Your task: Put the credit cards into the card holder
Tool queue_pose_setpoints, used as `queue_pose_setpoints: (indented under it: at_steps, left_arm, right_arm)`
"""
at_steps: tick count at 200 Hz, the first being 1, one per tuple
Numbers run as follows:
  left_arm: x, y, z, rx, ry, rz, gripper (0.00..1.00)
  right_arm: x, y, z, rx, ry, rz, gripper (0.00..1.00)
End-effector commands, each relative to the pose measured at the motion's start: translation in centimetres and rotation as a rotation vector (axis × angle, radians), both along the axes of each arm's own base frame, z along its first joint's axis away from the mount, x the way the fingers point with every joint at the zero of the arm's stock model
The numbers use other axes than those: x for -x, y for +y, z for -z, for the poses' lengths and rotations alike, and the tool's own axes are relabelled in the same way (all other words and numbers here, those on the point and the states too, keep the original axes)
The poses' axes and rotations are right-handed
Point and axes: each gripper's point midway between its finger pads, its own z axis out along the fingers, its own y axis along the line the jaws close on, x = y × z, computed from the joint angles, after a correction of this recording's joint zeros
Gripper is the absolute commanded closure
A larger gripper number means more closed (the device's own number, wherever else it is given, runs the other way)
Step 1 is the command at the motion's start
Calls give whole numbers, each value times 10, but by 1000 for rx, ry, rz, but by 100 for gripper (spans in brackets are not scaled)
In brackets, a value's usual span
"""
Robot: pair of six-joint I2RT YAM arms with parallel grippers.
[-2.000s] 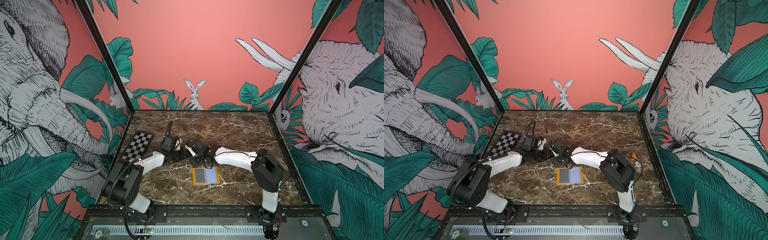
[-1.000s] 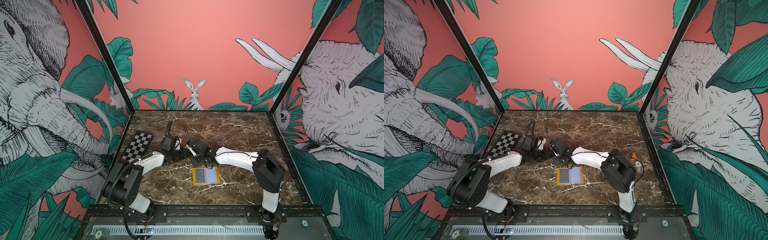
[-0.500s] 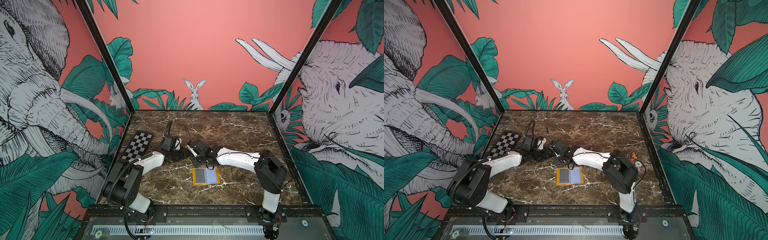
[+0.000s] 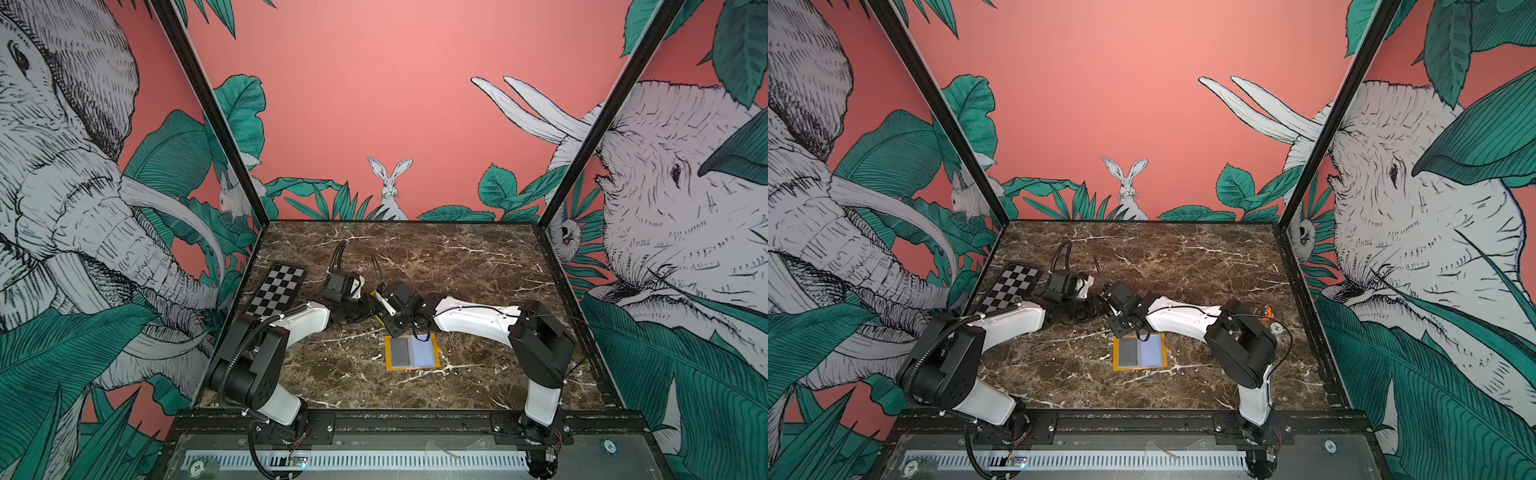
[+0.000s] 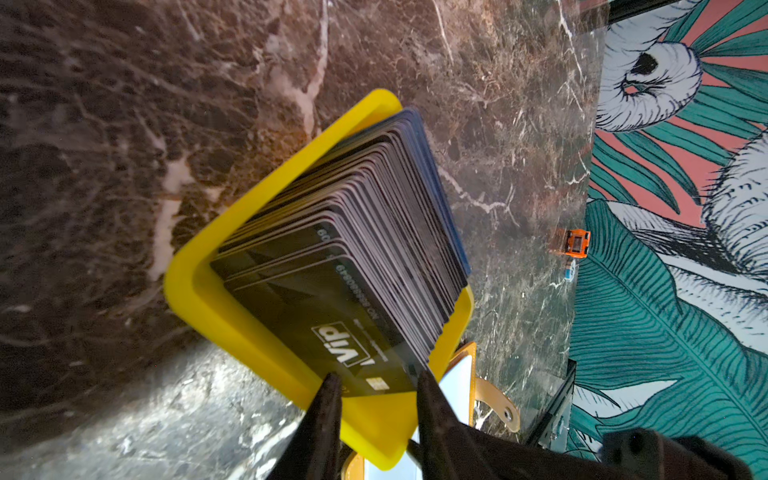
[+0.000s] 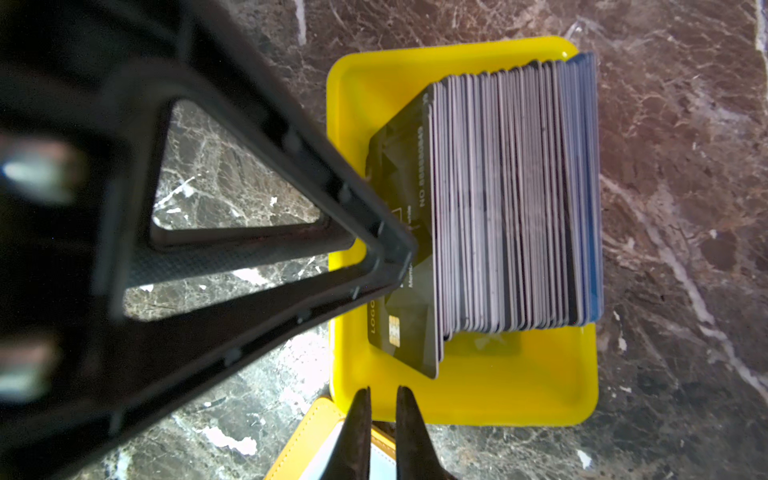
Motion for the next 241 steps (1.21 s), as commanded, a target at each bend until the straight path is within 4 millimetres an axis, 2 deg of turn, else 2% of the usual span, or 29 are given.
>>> queue_pose_setpoints:
  at_steps: [1,24,72,128,241]
  left_arm:
    - [-3,2,-4,-8,0,-7,67]
    - [-3,5,-5,-19,-8,-12,67]
    - [-2,6,-8,-27,-24,-8,68]
    - [-2,7,-6,-26,-23,-13,68]
    - [-1,6,-7,-19,-27,-13,68]
  right_arm:
    - [-3,6,-18,-46,-28,23,86]
    - [-12,-5,-18,-49,-27,103,84]
    - [-17,-8,-24,-135,16,144,81]
    - [-16,1,-21,-192,80,136,78]
    - [-21,-1,-9,-157,102,167,79]
